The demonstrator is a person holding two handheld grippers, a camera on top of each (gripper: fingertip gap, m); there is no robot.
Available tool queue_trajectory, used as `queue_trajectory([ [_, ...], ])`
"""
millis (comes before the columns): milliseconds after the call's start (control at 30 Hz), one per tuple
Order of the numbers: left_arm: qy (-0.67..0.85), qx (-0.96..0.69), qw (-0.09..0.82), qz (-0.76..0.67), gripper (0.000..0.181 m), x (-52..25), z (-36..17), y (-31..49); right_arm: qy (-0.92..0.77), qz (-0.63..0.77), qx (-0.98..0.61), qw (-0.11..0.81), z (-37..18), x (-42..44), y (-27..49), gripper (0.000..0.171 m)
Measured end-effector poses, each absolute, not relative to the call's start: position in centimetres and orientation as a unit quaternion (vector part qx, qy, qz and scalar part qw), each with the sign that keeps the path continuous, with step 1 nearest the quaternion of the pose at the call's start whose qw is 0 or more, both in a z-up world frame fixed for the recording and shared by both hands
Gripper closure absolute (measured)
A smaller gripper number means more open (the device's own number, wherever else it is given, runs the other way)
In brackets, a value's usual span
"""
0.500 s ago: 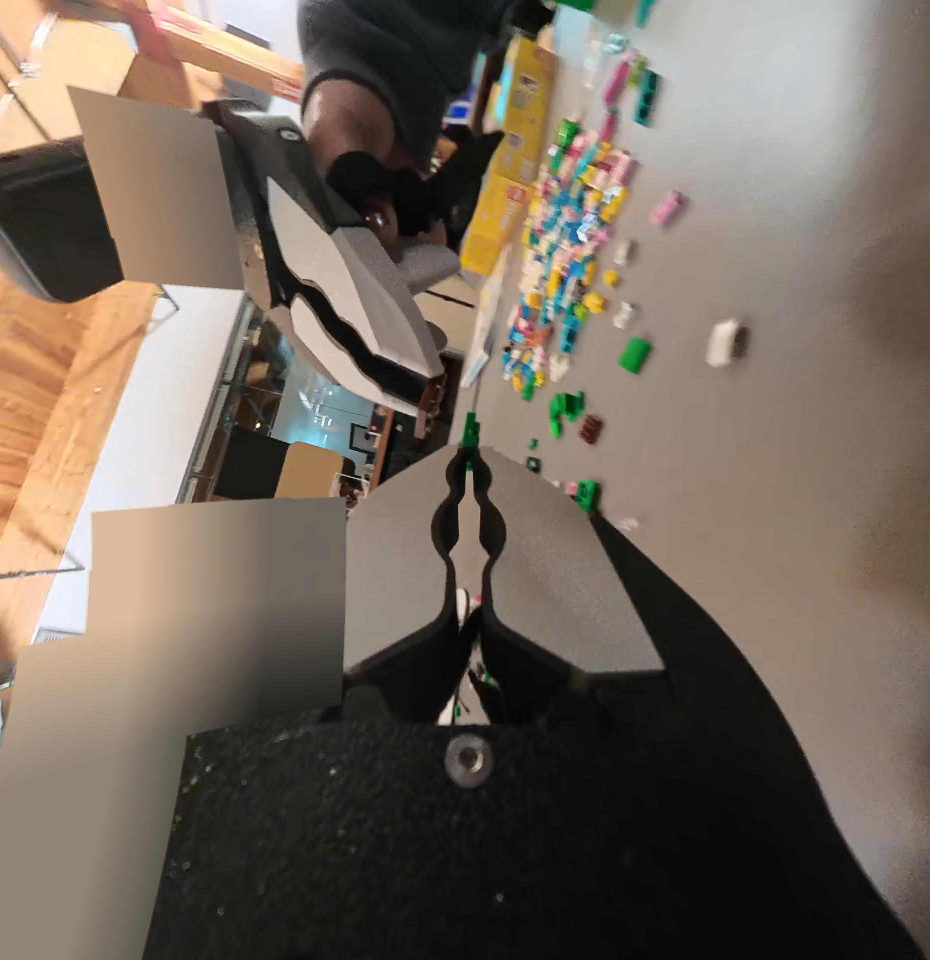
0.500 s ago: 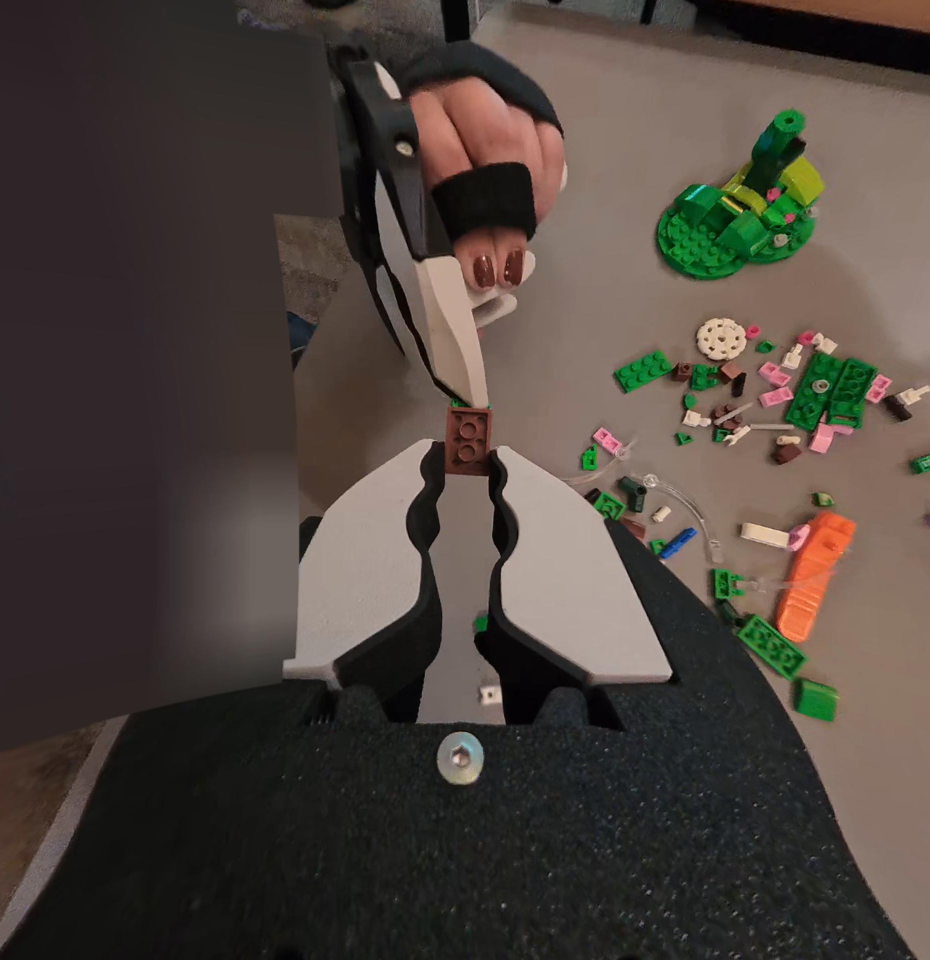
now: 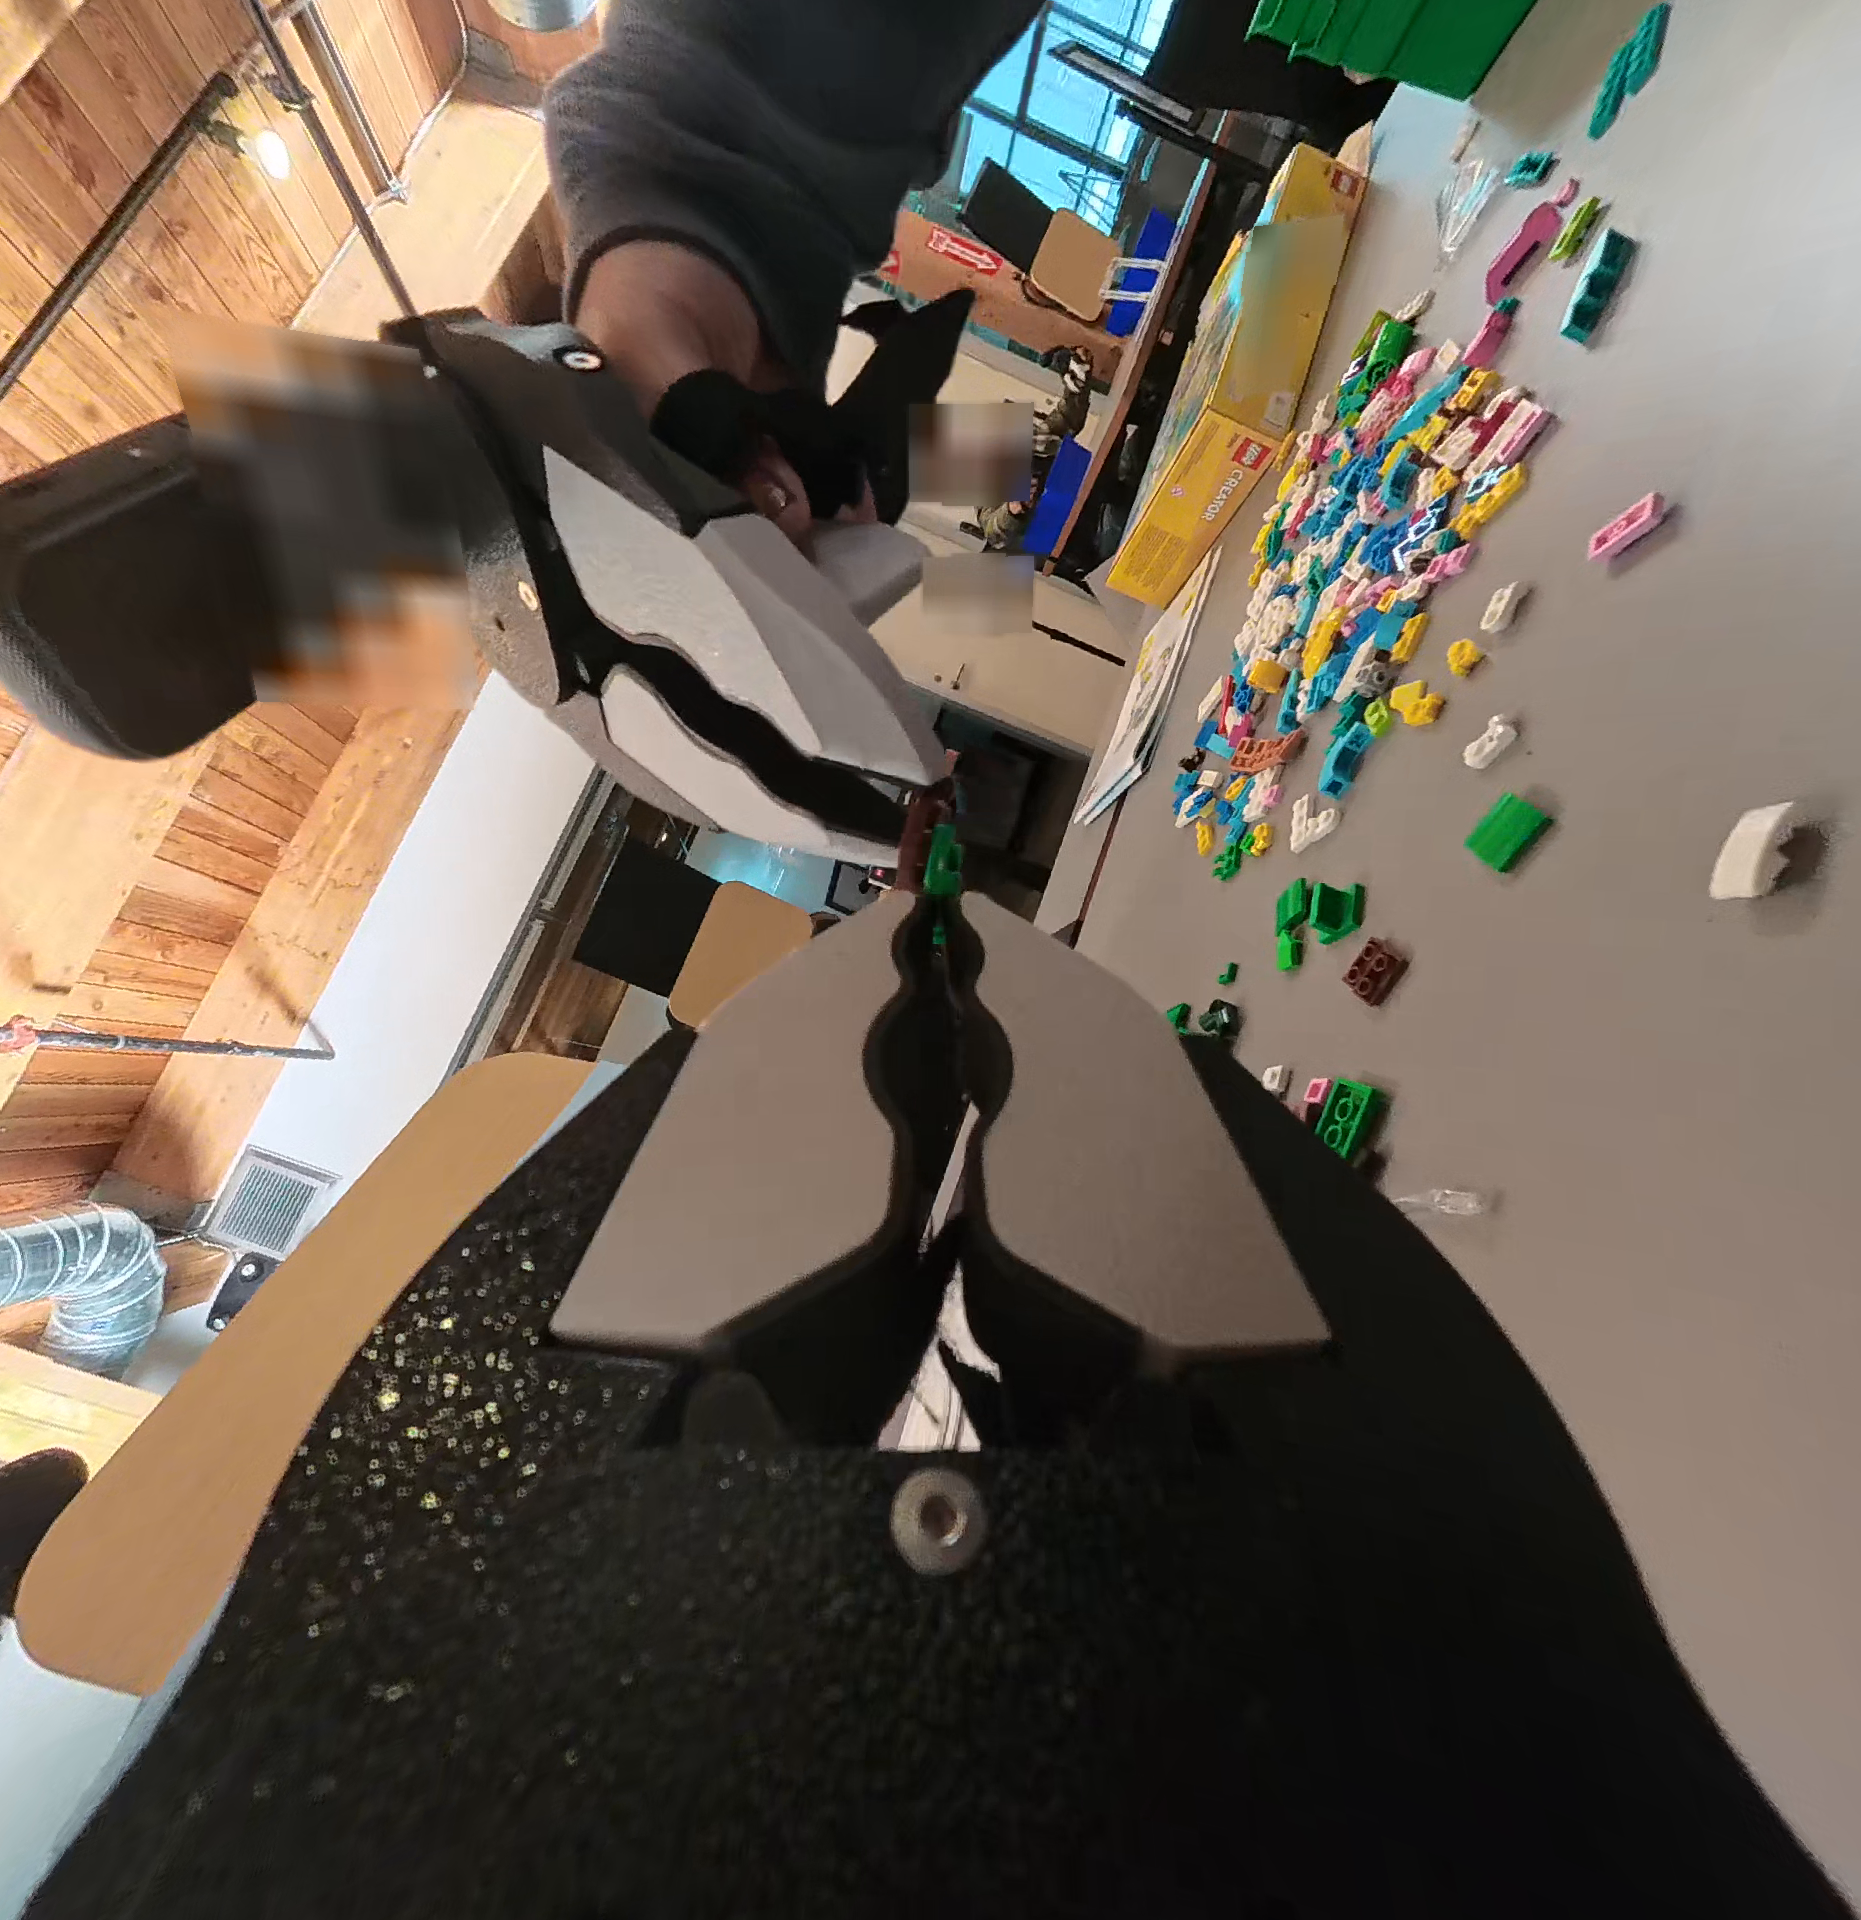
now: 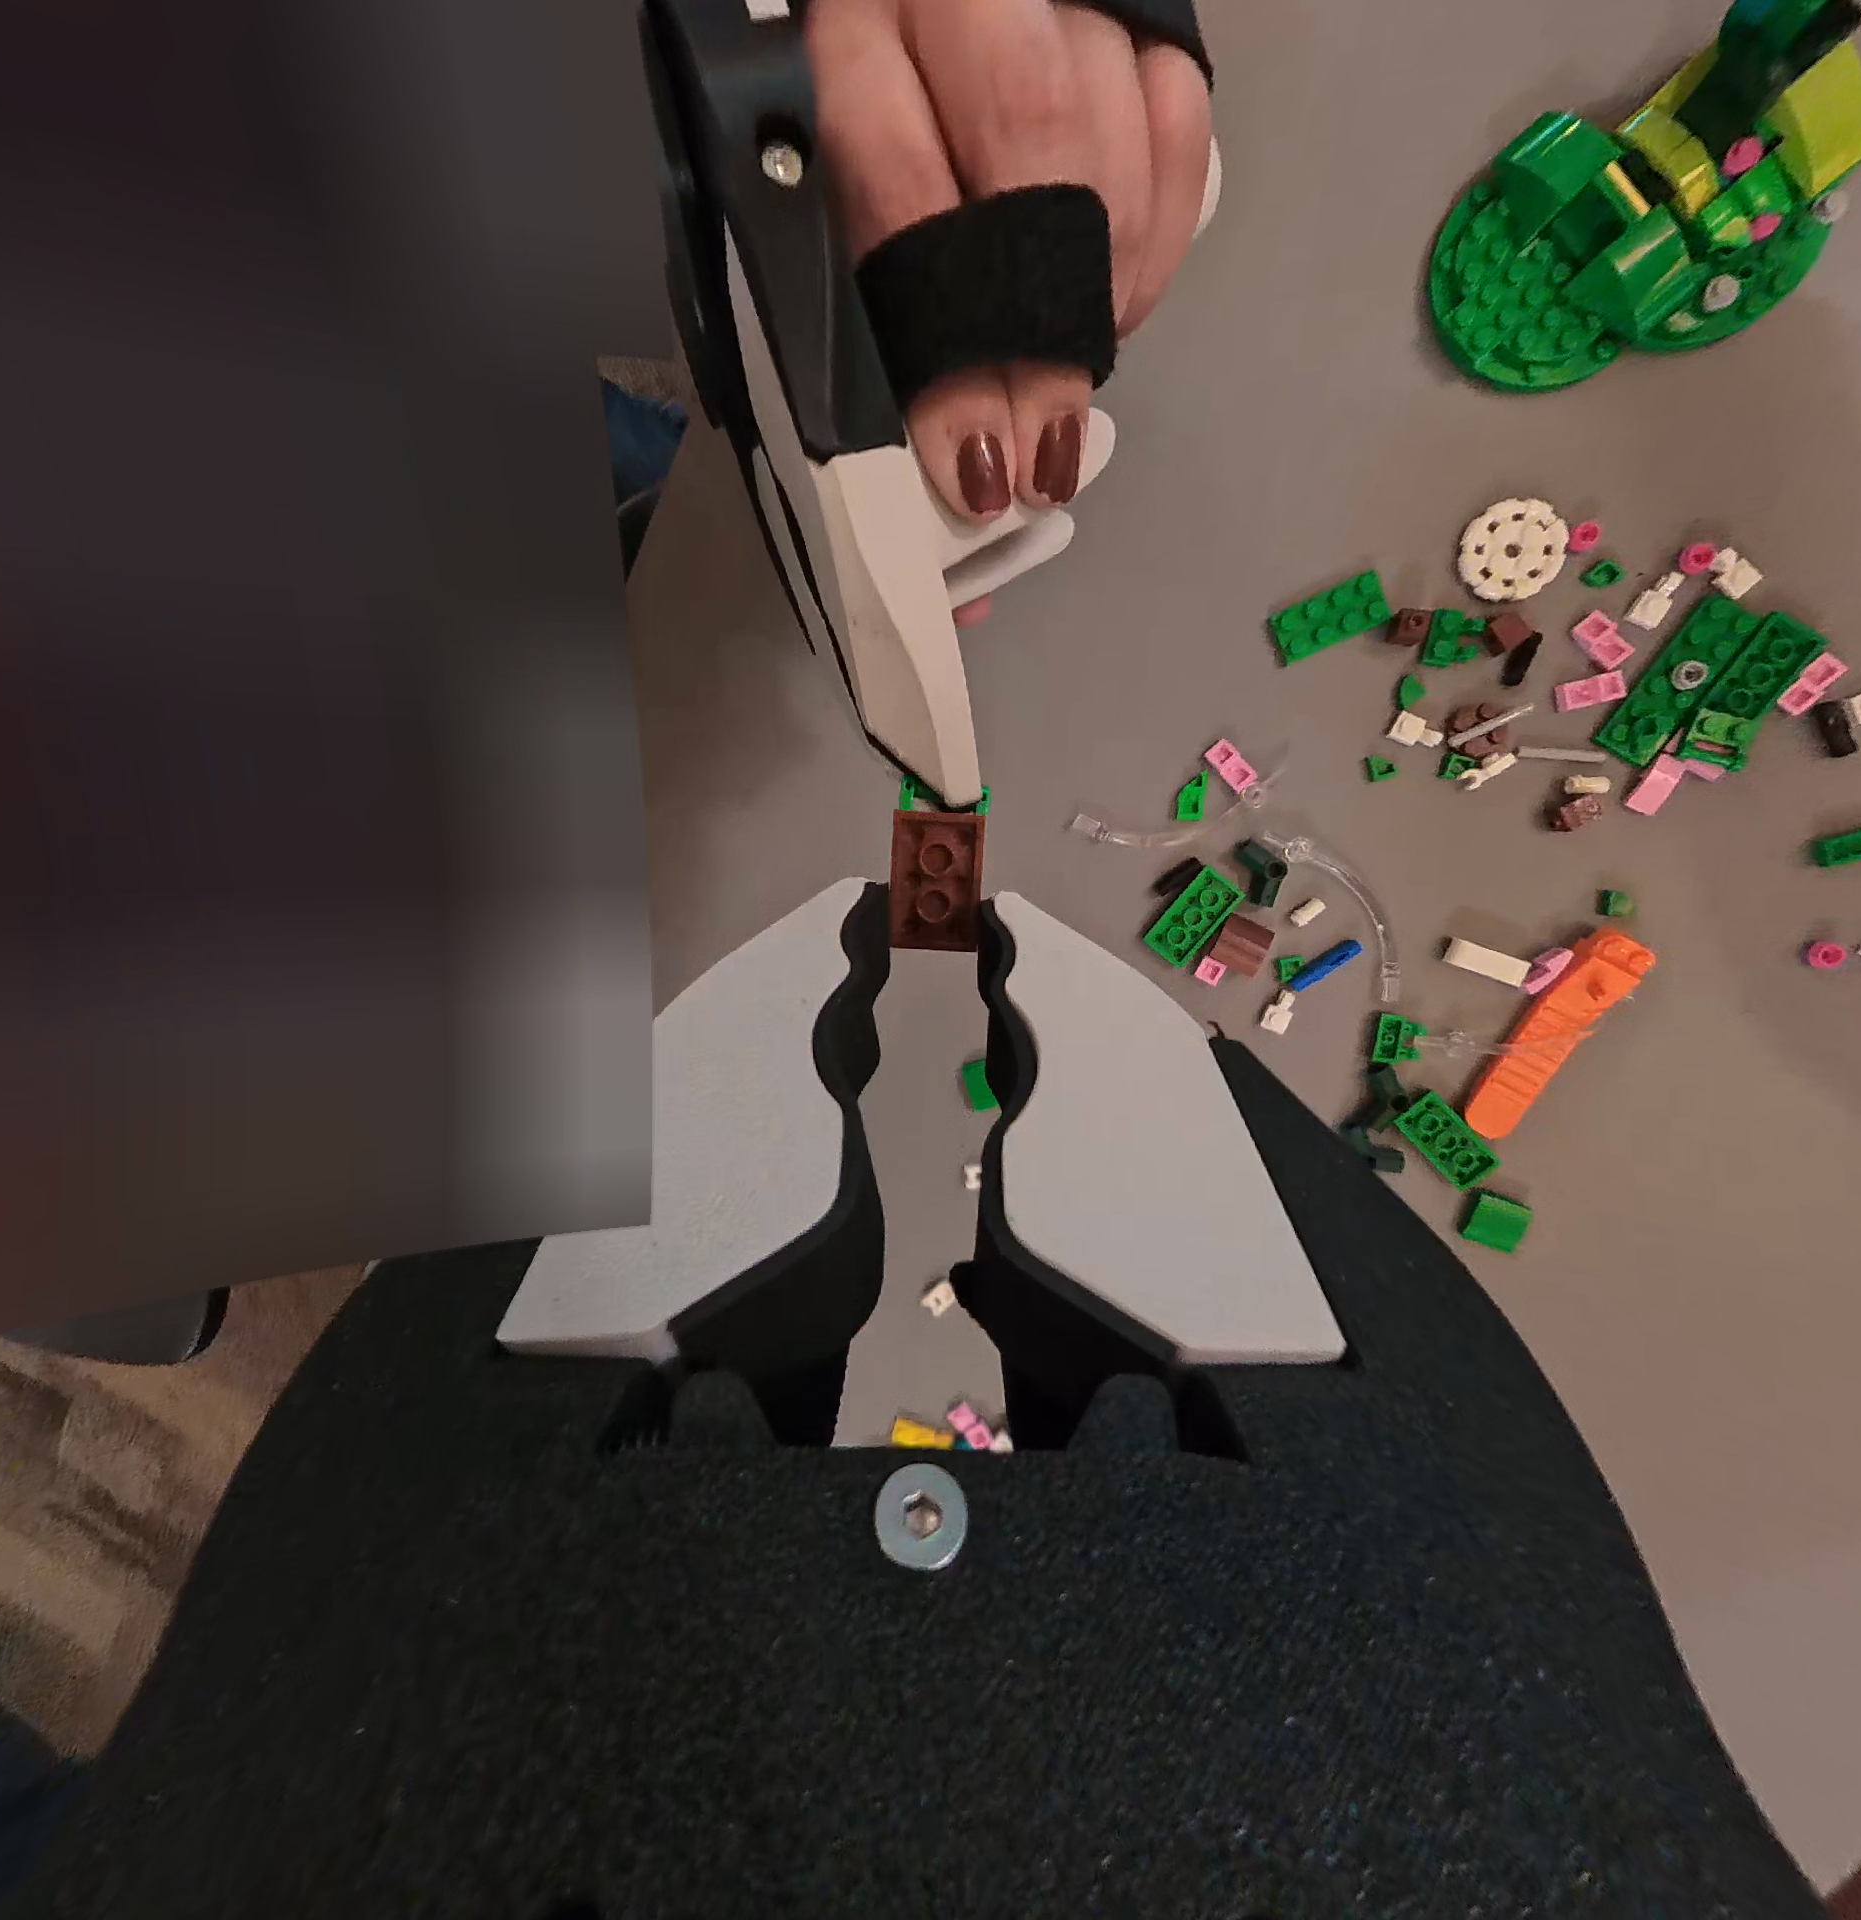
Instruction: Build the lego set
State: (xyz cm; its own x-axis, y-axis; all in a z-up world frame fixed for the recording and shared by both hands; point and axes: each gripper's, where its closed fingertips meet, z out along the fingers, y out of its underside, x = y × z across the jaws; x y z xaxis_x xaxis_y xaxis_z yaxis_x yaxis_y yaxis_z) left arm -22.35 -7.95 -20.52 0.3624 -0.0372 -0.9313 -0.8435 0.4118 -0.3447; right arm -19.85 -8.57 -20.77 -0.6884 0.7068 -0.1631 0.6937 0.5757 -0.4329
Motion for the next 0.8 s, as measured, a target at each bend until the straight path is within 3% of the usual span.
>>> queue_trajectory([
  [433, 0.516, -0.457, 0.665, 0.288, 0.18, -21.7, -21.8, -8.0, -0.89, 0.213, -0.402, -0.001, -22.2, -19.5, -8.5, 0.156],
  [800, 0.656, -0.456, 0.54, 0.267, 0.18, -21.6, -30.0, -8.1, -0.861, 0.27, -0.424, 0.081, -31.5, -18.8, -8.7, 0.156],
])
